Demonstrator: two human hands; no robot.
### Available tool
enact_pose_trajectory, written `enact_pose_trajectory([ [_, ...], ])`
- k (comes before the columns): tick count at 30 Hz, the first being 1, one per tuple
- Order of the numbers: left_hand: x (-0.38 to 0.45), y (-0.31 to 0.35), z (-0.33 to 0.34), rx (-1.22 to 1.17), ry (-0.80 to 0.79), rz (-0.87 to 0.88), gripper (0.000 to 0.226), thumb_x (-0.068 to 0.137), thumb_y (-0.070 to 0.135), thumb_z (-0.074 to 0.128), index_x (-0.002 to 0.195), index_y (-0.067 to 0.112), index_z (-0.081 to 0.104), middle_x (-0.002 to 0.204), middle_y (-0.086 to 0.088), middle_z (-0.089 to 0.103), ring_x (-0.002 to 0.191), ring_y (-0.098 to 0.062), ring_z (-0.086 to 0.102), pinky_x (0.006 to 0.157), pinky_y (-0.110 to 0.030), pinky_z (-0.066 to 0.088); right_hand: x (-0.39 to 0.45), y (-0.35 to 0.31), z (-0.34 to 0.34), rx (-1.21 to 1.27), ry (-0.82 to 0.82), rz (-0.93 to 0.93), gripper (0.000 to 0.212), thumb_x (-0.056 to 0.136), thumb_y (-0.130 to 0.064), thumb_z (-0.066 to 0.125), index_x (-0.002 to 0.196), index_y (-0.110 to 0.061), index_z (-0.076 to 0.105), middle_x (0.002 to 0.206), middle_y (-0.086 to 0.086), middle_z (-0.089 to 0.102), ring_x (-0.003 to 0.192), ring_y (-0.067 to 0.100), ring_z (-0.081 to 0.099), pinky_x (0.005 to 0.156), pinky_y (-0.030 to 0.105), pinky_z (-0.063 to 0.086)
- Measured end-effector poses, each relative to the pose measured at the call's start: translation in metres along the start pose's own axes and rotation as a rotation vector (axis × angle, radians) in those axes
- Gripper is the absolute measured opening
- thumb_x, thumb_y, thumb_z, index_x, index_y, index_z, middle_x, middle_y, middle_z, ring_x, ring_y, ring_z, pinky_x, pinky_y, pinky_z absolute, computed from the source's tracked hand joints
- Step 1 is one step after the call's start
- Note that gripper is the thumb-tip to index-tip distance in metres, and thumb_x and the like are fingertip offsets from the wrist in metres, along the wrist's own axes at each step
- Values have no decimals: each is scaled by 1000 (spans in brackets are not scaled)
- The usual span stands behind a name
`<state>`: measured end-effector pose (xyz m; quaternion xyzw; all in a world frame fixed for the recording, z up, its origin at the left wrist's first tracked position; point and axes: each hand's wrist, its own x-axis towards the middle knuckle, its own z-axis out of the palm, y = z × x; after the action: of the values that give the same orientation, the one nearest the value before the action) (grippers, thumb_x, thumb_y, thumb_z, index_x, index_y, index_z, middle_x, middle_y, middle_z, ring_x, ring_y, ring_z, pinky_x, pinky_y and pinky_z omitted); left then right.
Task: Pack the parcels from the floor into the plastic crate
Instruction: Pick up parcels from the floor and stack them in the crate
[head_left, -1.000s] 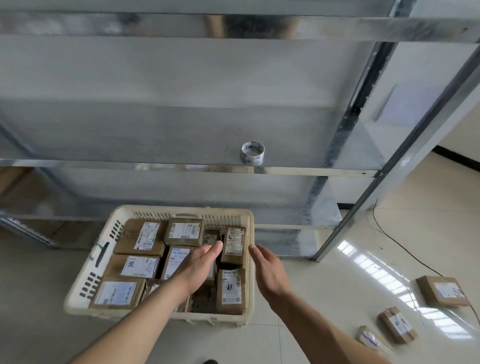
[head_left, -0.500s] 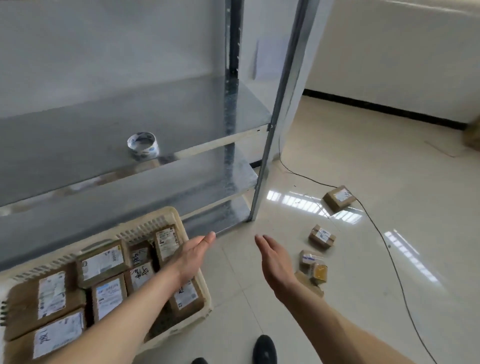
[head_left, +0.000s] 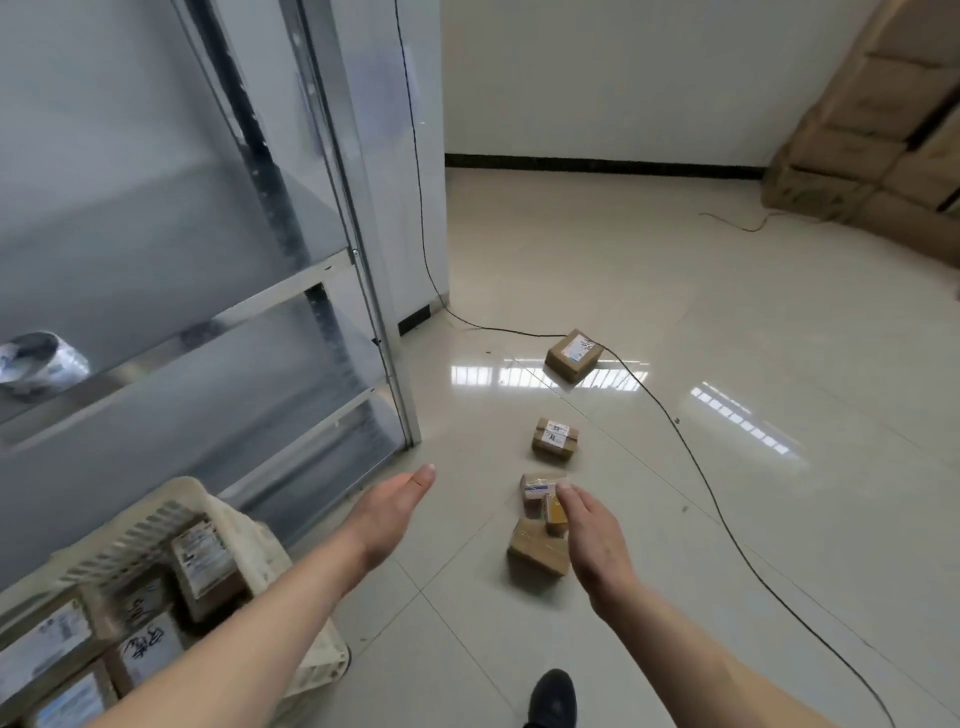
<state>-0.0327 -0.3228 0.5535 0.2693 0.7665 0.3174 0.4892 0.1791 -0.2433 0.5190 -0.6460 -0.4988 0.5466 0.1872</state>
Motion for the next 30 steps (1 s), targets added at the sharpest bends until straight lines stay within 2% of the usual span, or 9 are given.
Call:
enact_pose_trajectory([
  [4,17,28,39,22,28,-3,61,97,57,40,146,19,45,147,4,47,133,-20,45,114,-42,33,32,-1,-39,28,-31,6,22,105,-36,48,89,-29,62,97,-13,63,99,13,57,91,31,37],
  [8,34,50,71,14,14,0,61,98,56,39,145,18,46,147,4,47,133,-20,44,113,-40,33,63,0,-66,3,-49,-11,18,105,-37,47,99,-31,63,104,-10,64,106,15,56,92,31,37],
  [11,50,58,88,32,14,-16,62,97,57,39,146,19,45,148,4,46,134,-19,44,113,-42,33,83,4,-77,-9,-58,15,20,106,-36,46,95,-30,61,94,-17,59,103,14,53,92,29,36],
  [14,72,61,102,42,-15,-42,62,98,56,39,147,17,43,150,3,44,135,-20,43,113,-44,33,104,11,-82,-3,-54,65,19,107,-34,46,94,-31,59,94,-14,56,101,13,50,92,27,35],
  [20,139,54,126,75,-111,-123,60,99,55,38,146,18,43,151,3,42,135,-20,42,113,-41,33,148,30,-77,8,-19,157,37,108,-35,43,127,-9,63,92,-13,52,100,12,46,93,28,33],
  [22,165,52,133,109,-158,-151,60,99,55,37,147,18,42,152,3,41,136,-20,41,114,-41,32,166,37,-72,14,0,212,34,108,-37,43,122,-13,64,92,-15,51,101,12,46,95,30,35],
  [24,192,47,140,125,-182,-169,59,99,55,38,145,18,46,150,2,44,134,-20,43,112,-41,34,188,44,-64,22,0,265,22,108,-39,43,105,-27,61,95,-15,53,104,13,47,99,33,40],
  [26,220,39,151,148,-211,-198,57,99,55,37,141,18,50,147,1,47,129,-19,46,108,-40,36,211,55,-56,52,8,303,19,107,-39,43,94,-31,54,94,-19,52,106,13,47,99,33,40],
  [30,272,12,177,193,-263,-269,60,99,58,36,142,19,48,149,2,45,132,-21,45,110,-42,35,258,89,-44,55,14,348,15,107,-40,43,102,-31,54,103,-11,54,109,13,47,100,32,37],
])
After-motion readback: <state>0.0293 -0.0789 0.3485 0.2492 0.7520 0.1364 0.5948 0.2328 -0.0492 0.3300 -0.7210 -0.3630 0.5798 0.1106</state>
